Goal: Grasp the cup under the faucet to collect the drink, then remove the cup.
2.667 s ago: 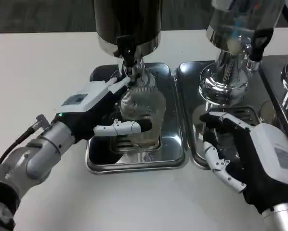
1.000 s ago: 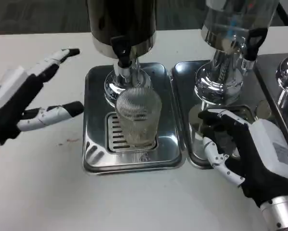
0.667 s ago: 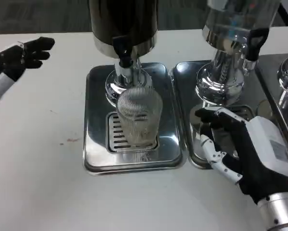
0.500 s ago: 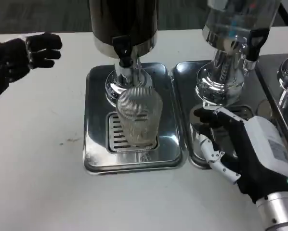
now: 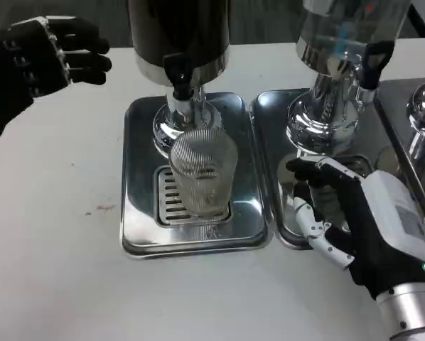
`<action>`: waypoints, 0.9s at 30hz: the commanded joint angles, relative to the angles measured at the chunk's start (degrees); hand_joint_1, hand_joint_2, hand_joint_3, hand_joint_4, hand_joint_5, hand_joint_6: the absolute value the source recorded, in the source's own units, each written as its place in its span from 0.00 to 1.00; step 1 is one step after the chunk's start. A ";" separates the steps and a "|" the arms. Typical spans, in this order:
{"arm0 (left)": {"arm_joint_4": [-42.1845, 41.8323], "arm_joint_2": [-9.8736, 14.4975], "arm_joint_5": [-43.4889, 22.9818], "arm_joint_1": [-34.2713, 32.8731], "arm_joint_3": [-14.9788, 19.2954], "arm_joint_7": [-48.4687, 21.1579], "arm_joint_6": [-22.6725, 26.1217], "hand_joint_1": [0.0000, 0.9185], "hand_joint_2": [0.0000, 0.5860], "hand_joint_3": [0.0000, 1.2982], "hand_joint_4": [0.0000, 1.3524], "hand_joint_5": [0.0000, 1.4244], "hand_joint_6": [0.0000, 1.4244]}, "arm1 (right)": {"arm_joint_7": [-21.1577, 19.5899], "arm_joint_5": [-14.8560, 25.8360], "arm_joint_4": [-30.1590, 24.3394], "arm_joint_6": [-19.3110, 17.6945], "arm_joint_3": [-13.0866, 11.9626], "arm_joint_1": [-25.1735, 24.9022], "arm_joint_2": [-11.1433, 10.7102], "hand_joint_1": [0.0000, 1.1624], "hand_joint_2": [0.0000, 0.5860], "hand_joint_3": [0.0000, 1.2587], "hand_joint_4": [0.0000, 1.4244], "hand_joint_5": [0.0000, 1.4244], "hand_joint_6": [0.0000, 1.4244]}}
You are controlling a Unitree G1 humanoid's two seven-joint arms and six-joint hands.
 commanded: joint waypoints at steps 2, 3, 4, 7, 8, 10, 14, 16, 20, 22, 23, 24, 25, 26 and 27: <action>1.29 -1.04 1.42 -2.73 0.08 -1.96 2.90 0.00 0.07 0.33 0.26 0.24 0.23 | -1.06 0.59 0.65 -0.71 -0.08 -0.12 0.34 0.32 0.84 0.31 0.28 0.27 0.22; 1.38 -1.29 1.57 -3.09 -0.11 -2.36 3.58 0.00 0.07 0.33 0.26 0.24 0.24 | -1.15 0.64 0.66 -0.73 -0.09 -0.01 0.36 0.32 0.84 0.31 0.28 0.27 0.22; 1.47 -1.58 1.72 -3.44 -0.28 -2.81 4.34 0.00 0.07 0.33 0.25 0.24 0.24 | -1.23 0.66 0.71 -0.72 -0.07 0.02 0.39 0.32 0.84 0.31 0.28 0.27 0.22; 1.67 -2.41 2.53 -4.32 -0.33 -3.63 5.69 0.00 0.07 0.32 0.23 0.23 0.23 | -1.49 0.73 0.85 -0.79 -0.10 0.18 0.46 0.32 0.84 0.31 0.28 0.27 0.22; 1.68 -2.79 2.83 -4.66 -0.45 -3.88 6.16 0.00 0.07 0.31 0.23 0.23 0.23 | -1.63 0.73 0.92 -0.82 -0.11 0.25 0.50 0.32 0.84 0.31 0.28 0.27 0.22; 1.65 -3.33 3.26 -5.11 -0.66 -4.35 6.74 0.00 0.07 0.30 0.22 0.22 0.23 | -1.86 0.65 1.07 -0.79 -0.03 0.25 0.65 0.33 0.84 0.31 0.28 0.27 0.22; 1.92 -4.40 4.21 -6.07 -1.00 -4.43 6.78 0.00 0.07 0.30 0.21 0.22 0.23 | -2.23 0.78 1.28 -0.85 -0.03 0.49 0.86 0.33 0.84 0.31 0.28 0.27 0.22; 2.10 -4.74 4.82 -6.40 -0.95 -4.19 6.28 0.00 0.07 0.28 0.19 0.20 0.21 | -2.39 0.70 1.33 -0.83 0.05 0.52 0.97 0.33 0.84 0.31 0.28 0.27 0.22; 2.21 -5.92 5.45 -7.26 -0.87 -4.05 6.20 0.00 0.07 0.27 0.18 0.19 0.19 | -2.68 0.82 1.32 -0.79 -0.07 0.78 1.13 0.33 0.84 0.31 0.28 0.27 0.22; 2.07 -6.53 5.48 -7.57 -0.91 -3.96 6.34 0.00 0.07 0.26 0.17 0.18 0.18 | -2.76 0.86 1.37 -0.80 -0.11 0.85 1.18 0.33 0.84 0.31 0.28 0.27 0.22; 2.14 -6.73 5.49 -7.76 -0.86 -3.97 6.41 0.00 0.07 0.26 0.16 0.17 0.17 | -2.84 0.79 1.38 -0.80 -0.06 0.89 1.24 0.33 0.84 0.31 0.28 0.27 0.22; 2.12 -6.97 5.38 -7.92 -0.73 -4.02 6.67 0.00 0.07 0.26 0.16 0.17 0.17 | -2.92 0.79 1.35 -0.82 -0.06 0.98 1.27 0.33 0.84 0.31 0.28 0.27 0.22; 2.13 -7.17 5.15 -8.12 -0.52 -4.12 7.12 0.00 0.07 0.26 0.15 0.17 0.17 | -2.99 0.74 1.34 -0.79 -0.02 0.99 1.34 0.33 0.84 0.31 0.28 0.27 0.22; 2.21 -7.24 5.02 -8.26 -0.35 -4.22 7.42 0.00 0.07 0.25 0.15 0.16 0.17 | -3.09 0.69 1.32 -0.75 0.01 1.05 1.40 0.33 0.84 0.31 0.28 0.27 0.21; 2.16 -7.36 4.80 -8.40 -0.15 -4.39 7.88 0.00 0.07 0.25 0.15 0.16 0.17 | -3.17 0.68 1.26 -0.75 -0.02 1.15 1.43 0.33 0.84 0.31 0.28 0.27 0.21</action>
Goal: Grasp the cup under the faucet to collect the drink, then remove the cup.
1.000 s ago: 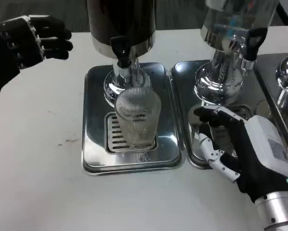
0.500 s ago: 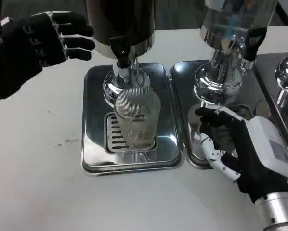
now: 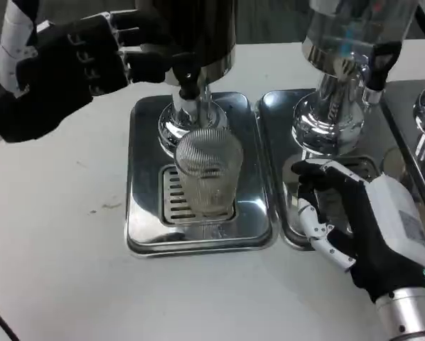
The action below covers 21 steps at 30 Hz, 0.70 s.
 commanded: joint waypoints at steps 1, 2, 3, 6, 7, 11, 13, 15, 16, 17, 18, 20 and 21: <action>0.18 -1.07 -0.39 -2.28 0.66 -0.89 1.79 0.00 0.07 0.25 0.15 0.16 0.17 | -1.08 0.36 -0.19 -0.74 -0.05 0.82 0.32 0.33 0.84 0.31 0.28 0.27 0.21; 0.08 -1.04 -0.54 -2.48 0.82 -1.11 2.12 0.00 0.07 0.25 0.15 0.16 0.17 | -1.13 0.30 -0.23 -0.70 -0.02 0.89 0.38 0.33 0.84 0.31 0.28 0.27 0.21; 0.04 -1.01 -0.60 -2.63 0.95 -1.25 2.35 0.00 0.07 0.25 0.15 0.16 0.17 | -1.16 0.24 -0.25 -0.66 0.01 0.96 0.43 0.33 0.84 0.31 0.28 0.27 0.21; -0.10 -0.74 -0.56 -2.92 1.30 -1.24 2.56 0.00 0.07 0.25 0.15 0.16 0.17 | -1.22 0.24 -0.23 -0.63 -0.03 1.11 0.54 0.33 0.84 0.31 0.29 0.27 0.21; -0.04 -0.67 -0.50 -3.00 1.41 -1.15 2.56 0.00 0.07 0.25 0.15 0.16 0.17 | -1.23 0.29 -0.21 -0.68 -0.05 1.14 0.57 0.33 0.84 0.31 0.29 0.27 0.21; 0.18 -0.50 -0.38 -3.21 1.78 -1.23 2.90 0.00 0.08 0.24 0.15 0.16 0.16 | -1.24 0.28 0.04 -0.81 -0.04 0.92 0.62 0.33 0.83 0.31 0.29 0.27 0.21; 0.08 -0.35 -0.44 -3.21 2.01 -1.57 3.12 0.00 0.08 0.24 0.15 0.16 0.16 | -1.25 0.28 0.15 -0.82 -0.06 0.72 0.62 0.33 0.83 0.31 0.29 0.27 0.21; 0.13 -0.18 -0.35 -3.23 2.24 -1.73 3.12 0.00 0.08 0.24 0.15 0.16 0.16 | -1.23 0.34 0.30 -0.81 -0.11 0.50 0.64 0.33 0.83 0.31 0.29 0.27 0.21; 0.18 -0.05 -0.29 -3.19 2.34 -1.69 3.10 0.00 0.08 0.24 0.15 0.16 0.16 | -1.18 0.41 0.32 -0.86 -0.10 0.50 0.64 0.33 0.83 0.31 0.29 0.27 0.21; 0.33 0.01 -0.20 -3.24 2.40 -1.55 3.05 0.00 0.08 0.24 0.15 0.16 0.16 | -1.13 0.50 0.44 -0.90 -0.14 0.38 0.62 0.33 0.83 0.32 0.29 0.27 0.21; 0.48 0.02 -0.13 -3.31 2.42 -1.42 2.99 0.00 0.08 0.24 0.15 0.16 0.16 | -1.08 0.56 0.58 -0.95 -0.13 0.25 0.60 0.33 0.83 0.32 0.29 0.27 0.21; 0.54 -0.06 -0.05 -3.33 2.40 -1.32 2.90 0.00 0.08 0.24 0.15 0.16 0.16 | -1.05 0.59 0.81 -1.05 -0.08 0.04 0.57 0.32 0.83 0.32 0.29 0.27 0.21; 0.41 -0.27 0.08 -3.30 2.20 -1.32 2.83 0.00 0.08 0.24 0.15 0.16 0.16 | -1.06 0.59 0.92 -1.08 -0.06 -0.08 0.58 0.32 0.83 0.32 0.29 0.27 0.21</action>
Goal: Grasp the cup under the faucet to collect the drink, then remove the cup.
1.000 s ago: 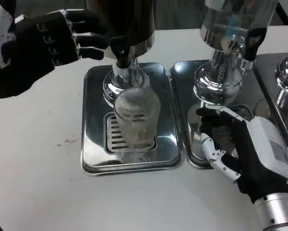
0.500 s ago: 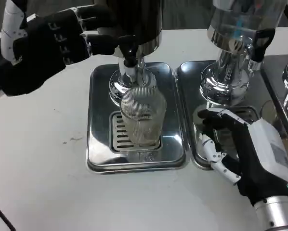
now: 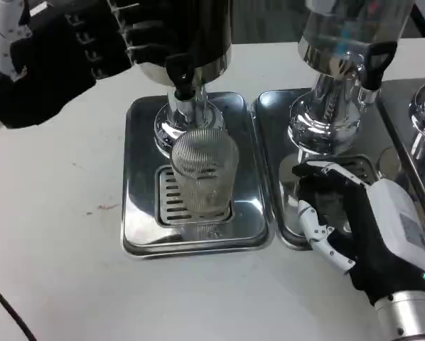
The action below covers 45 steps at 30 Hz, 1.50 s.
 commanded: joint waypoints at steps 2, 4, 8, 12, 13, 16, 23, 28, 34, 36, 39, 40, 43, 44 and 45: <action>0.24 -0.30 0.75 -0.93 -0.31 -0.09 -0.05 0.00 0.08 0.24 0.15 0.16 0.16 | -0.46 0.76 0.68 -1.09 -0.09 -0.80 -0.20 0.32 0.83 0.32 0.29 0.27 0.21; 0.40 -1.16 1.10 -1.13 -0.69 0.40 -0.38 0.00 0.08 0.24 0.15 0.16 0.16 | -0.45 0.90 0.85 -1.11 -0.10 -1.00 -0.24 0.32 0.83 0.32 0.29 0.27 0.21; 1.20 -2.95 1.61 -1.59 -0.92 1.29 -0.68 0.00 0.08 0.24 0.15 0.16 0.16 | -0.57 1.01 0.82 -1.12 -0.20 -1.05 -0.23 0.32 0.83 0.32 0.29 0.27 0.21; 1.90 -4.90 2.39 -1.58 -1.29 2.11 -1.34 0.00 0.08 0.24 0.15 0.16 0.16 | -0.67 0.97 0.80 -1.13 -0.21 -1.02 -0.12 0.32 0.83 0.32 0.29 0.27 0.21; 2.03 -5.19 2.61 -1.57 -1.30 2.28 -1.54 0.00 0.08 0.24 0.15 0.16 0.16 | -0.71 0.94 0.78 -1.12 -0.19 -1.00 -0.07 0.32 0.83 0.32 0.29 0.27 0.21; 2.54 -5.98 3.24 -1.57 -1.45 3.18 -2.67 0.00 0.08 0.24 0.15 0.15 0.16 | -0.84 0.88 0.62 -1.05 -0.20 -0.87 0.10 0.32 0.83 0.32 0.29 0.27 0.21; 2.26 -7.33 4.79 -0.76 -2.47 5.32 -7.96 0.00 0.08 0.24 0.14 0.15 0.15 | -0.87 0.99 0.19 -0.79 -0.28 -0.41 0.30 0.32 0.83 0.33 0.29 0.27 0.21; 1.93 -7.79 6.54 -0.14 -3.52 6.43 -13.53 0.00 0.08 0.24 0.13 0.14 0.14 | -0.91 1.00 -0.12 -0.52 -0.38 -0.18 0.49 0.32 0.83 0.33 0.30 0.27 0.21; 2.39 -8.30 7.79 0.03 -4.58 5.92 -16.79 0.00 0.08 0.24 0.13 0.14 0.14 | -0.86 1.19 -0.55 -0.25 -0.59 0.50 0.79 0.32 0.83 0.33 0.30 0.27 0.21; 2.53 -8.51 8.12 0.14 -5.17 5.77 -17.23 0.00 0.08 0.24 0.13 0.14 0.14 | -0.77 1.20 -0.82 -0.18 -0.64 0.79 0.85 0.32 0.83 0.33 0.30 0.27 0.21; 2.63 -8.76 8.36 0.34 -5.89 5.47 -16.79 0.00 0.08 0.24 0.14 0.14 0.14 | -0.69 1.08 -1.19 -0.13 -0.67 1.13 0.80 0.32 0.83 0.33 0.30 0.27 0.20; 2.51 -8.85 8.47 0.53 -6.13 5.32 -16.89 0.00 0.08 0.24 0.14 0.14 0.14 | -0.65 1.00 -1.47 -0.06 -0.72 1.27 0.75 0.32 0.83 0.33 0.30 0.27 0.20; 2.26 -9.02 8.70 0.83 -6.68 5.14 -17.53 0.00 0.08 0.24 0.14 0.14 0.14 | -0.43 1.01 -1.97 0.07 -0.95 1.41 0.63 0.32 0.83 0.33 0.30 0.27 0.20; 2.18 -9.06 8.75 0.89 -6.85 5.09 -17.78 0.00 0.08 0.24 0.14 0.14 0.14 | -0.36 1.04 -2.06 0.10 -1.00 1.42 0.61 0.32 0.83 0.33 0.30 0.27 0.20; 2.17 -9.06 8.77 0.91 -6.98 5.06 -17.97 0.00 0.08 0.24 0.14 0.14 0.14 | -0.27 1.06 -2.20 0.15 -1.06 1.46 0.58 0.32 0.83 0.33 0.30 0.27 0.20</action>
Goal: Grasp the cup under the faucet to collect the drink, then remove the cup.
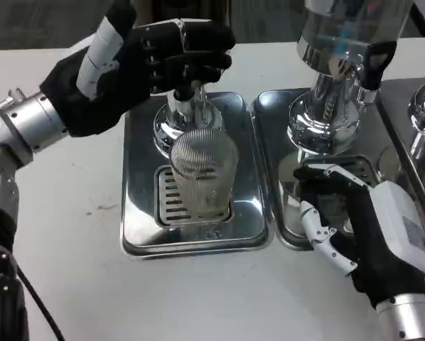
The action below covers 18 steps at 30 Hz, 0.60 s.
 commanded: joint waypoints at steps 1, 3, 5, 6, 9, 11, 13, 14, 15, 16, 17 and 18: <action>-0.19 -0.45 1.44 1.26 -1.38 -1.05 -1.71 0.00 0.08 0.24 0.14 0.14 0.14 | 0.13 0.55 -1.67 0.52 -0.73 0.60 -0.02 0.32 0.83 0.33 0.30 0.27 0.20; -0.67 -0.44 1.73 1.63 -1.70 -0.87 -2.94 0.00 0.08 0.24 0.14 0.14 0.14 | 0.44 0.70 -1.79 0.65 -0.83 0.59 -0.10 0.32 0.83 0.33 0.30 0.27 0.20; -1.37 -0.48 1.74 2.12 -2.00 -1.07 -3.64 0.00 0.07 0.23 0.13 0.14 0.14 | 0.64 0.84 -1.80 0.69 -0.89 0.55 -0.16 0.32 0.83 0.33 0.30 0.27 0.20; -1.66 -0.47 1.69 2.30 -2.12 -1.19 -3.77 0.00 0.07 0.23 0.13 0.14 0.14 | 0.77 0.95 -1.81 0.71 -0.89 0.50 -0.19 0.32 0.83 0.33 0.30 0.27 0.20; -2.53 -0.47 1.83 2.89 -2.54 -1.33 -4.73 0.00 0.07 0.21 0.12 0.13 0.14 | 0.94 1.24 -1.85 0.65 -0.82 0.30 -0.20 0.32 0.83 0.33 0.30 0.27 0.20; -2.97 -0.50 1.93 3.23 -2.81 -1.53 -5.35 0.00 0.06 0.21 0.12 0.13 0.14 | 1.00 1.31 -1.88 0.67 -0.78 0.19 -0.12 0.32 0.83 0.33 0.30 0.27 0.20; -3.48 -0.60 1.97 3.73 -3.07 -1.79 -5.91 0.00 0.06 0.21 0.12 0.13 0.13 | 1.16 1.35 -1.93 0.74 -0.78 0.12 -0.13 0.32 0.83 0.34 0.30 0.27 0.20; -3.65 -0.66 1.96 3.89 -3.16 -1.78 -6.10 0.00 0.06 0.21 0.12 0.13 0.13 | 1.25 1.38 -1.96 0.77 -0.81 0.10 -0.16 0.32 0.83 0.34 0.30 0.27 0.20; -3.78 -0.67 1.99 4.04 -3.26 -1.81 -6.39 0.00 0.06 0.21 0.12 0.13 0.13 | 1.31 1.40 -1.99 0.80 -0.82 0.11 -0.16 0.32 0.83 0.34 0.30 0.27 0.20; -3.86 -0.66 2.11 4.15 -3.39 -1.78 -6.75 0.00 0.06 0.21 0.12 0.13 0.13 | 1.37 1.44 -2.00 0.81 -0.86 0.10 -0.18 0.32 0.83 0.34 0.30 0.27 0.20; -3.90 -0.66 2.19 4.20 -3.52 -1.73 -7.00 0.00 0.06 0.21 0.12 0.13 0.13 | 1.42 1.44 -2.01 0.82 -0.91 0.10 -0.21 0.32 0.83 0.34 0.30 0.27 0.20; -3.99 -0.52 2.47 4.33 -3.74 -1.63 -7.82 0.00 0.06 0.21 0.12 0.13 0.13 | 1.48 1.39 -2.07 0.89 -0.87 0.09 -0.18 0.32 0.83 0.34 0.30 0.27 0.20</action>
